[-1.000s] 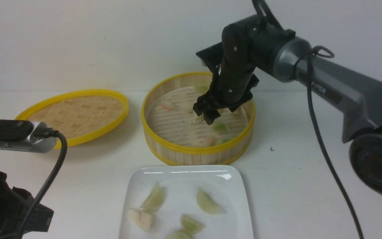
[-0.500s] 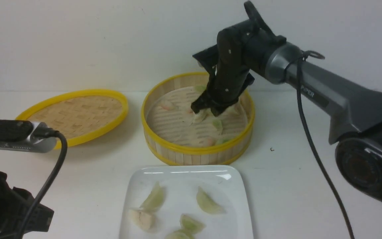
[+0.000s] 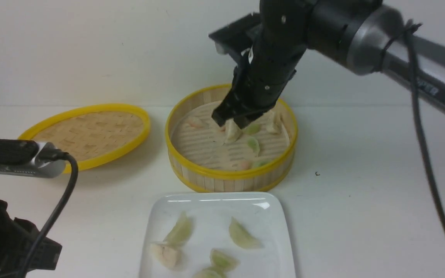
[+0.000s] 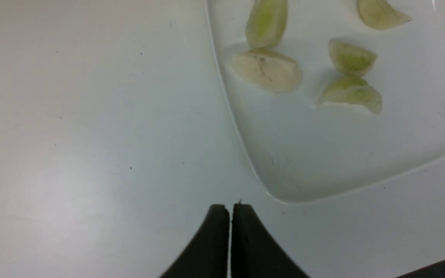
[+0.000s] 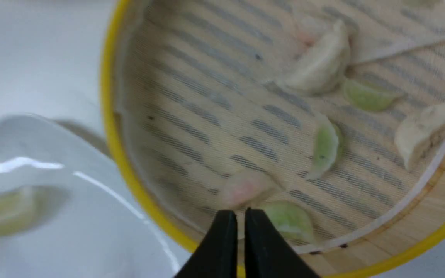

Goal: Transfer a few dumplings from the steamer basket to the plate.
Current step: Use the right arm to grab a dumpling from inside the steamer, then use the right arm to put the dumpling into the plate

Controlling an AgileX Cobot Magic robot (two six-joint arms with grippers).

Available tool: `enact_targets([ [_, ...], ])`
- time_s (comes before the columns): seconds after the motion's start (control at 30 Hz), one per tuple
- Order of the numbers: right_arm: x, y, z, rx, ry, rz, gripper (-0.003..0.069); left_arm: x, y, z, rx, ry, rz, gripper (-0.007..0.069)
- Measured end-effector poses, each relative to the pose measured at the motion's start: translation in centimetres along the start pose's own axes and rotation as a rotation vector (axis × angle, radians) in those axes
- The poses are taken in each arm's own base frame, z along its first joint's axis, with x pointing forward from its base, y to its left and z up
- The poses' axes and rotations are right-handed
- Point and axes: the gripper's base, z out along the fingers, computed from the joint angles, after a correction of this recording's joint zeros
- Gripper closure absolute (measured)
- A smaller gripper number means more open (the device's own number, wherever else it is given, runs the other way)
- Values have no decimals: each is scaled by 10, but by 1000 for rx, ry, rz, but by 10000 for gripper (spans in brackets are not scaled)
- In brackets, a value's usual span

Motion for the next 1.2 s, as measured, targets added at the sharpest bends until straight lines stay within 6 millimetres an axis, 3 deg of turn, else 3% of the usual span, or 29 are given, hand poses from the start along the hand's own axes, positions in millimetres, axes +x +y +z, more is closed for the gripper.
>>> enact_targets([
  [0.1, 0, -13, 46, 40, 4, 18, 477, 0, 0, 0, 0, 1, 0, 631],
  [0.13, 0, -13, 46, 42, -2, 19, 477, 0, 0, 0, 0, 1, 0, 631],
  [0.17, 0, -21, 68, 65, -5, 38, 389, 0, 0, 0, 0, 1, 0, 631],
  [0.3, 2, -34, 94, 95, -34, 84, 286, 0, 0, 0, 0, 2, 0, 631],
  [0.4, 6, -44, 108, 105, -31, 141, 265, 0, 0, 0, 0, 2, 0, 631],
  [0.5, 10, -46, 115, 101, -7, 166, 333, 0, 0, 0, 0, 2, 0, 631],
  [0.53, 10, -46, 114, 93, 1, 174, 425, 0, 0, 0, 0, 2, 0, 631],
  [0.6, 10, -44, 112, 80, 7, 179, 533, 0, 0, 0, 0, 2, 0, 631],
  [0.73, 8, -42, 88, 50, 32, 186, 517, 0, 0, 0, 0, 1, 0, 631],
  [0.8, 5, -39, 52, 30, 36, 187, 517, 0, 0, 0, 0, 1, 0, 631],
  [0.87, 3, -38, 34, 23, 26, 179, 517, 0, 0, 0, 0, 1, 0, 631],
  [0.9, 1, -35, 16, 11, 2, 175, 517, 0, 0, 0, 0, 1, 0, 631],
  [0.93, 0, -29, -8, -13, -35, 168, 517, 0, 0, 0, 0, 1, 0, 631],
  [1.0, 6, -13, -31, -83, -52, 154, 517, 0, 0, 0, -1, 1, 0, 631],
  [1.07, 11, -1, -37, -123, -45, 146, 517, 0, 0, 0, -1, 1, 0, 631],
  [1.13, 30, 35, -21, -236, 53, 96, 517, 0, 0, 0, 0, 1, 0, 631],
  [1.2, 43, 56, -2, -278, 130, 39, 517, 0, 0, 0, 0, 1, 1, 631],
])
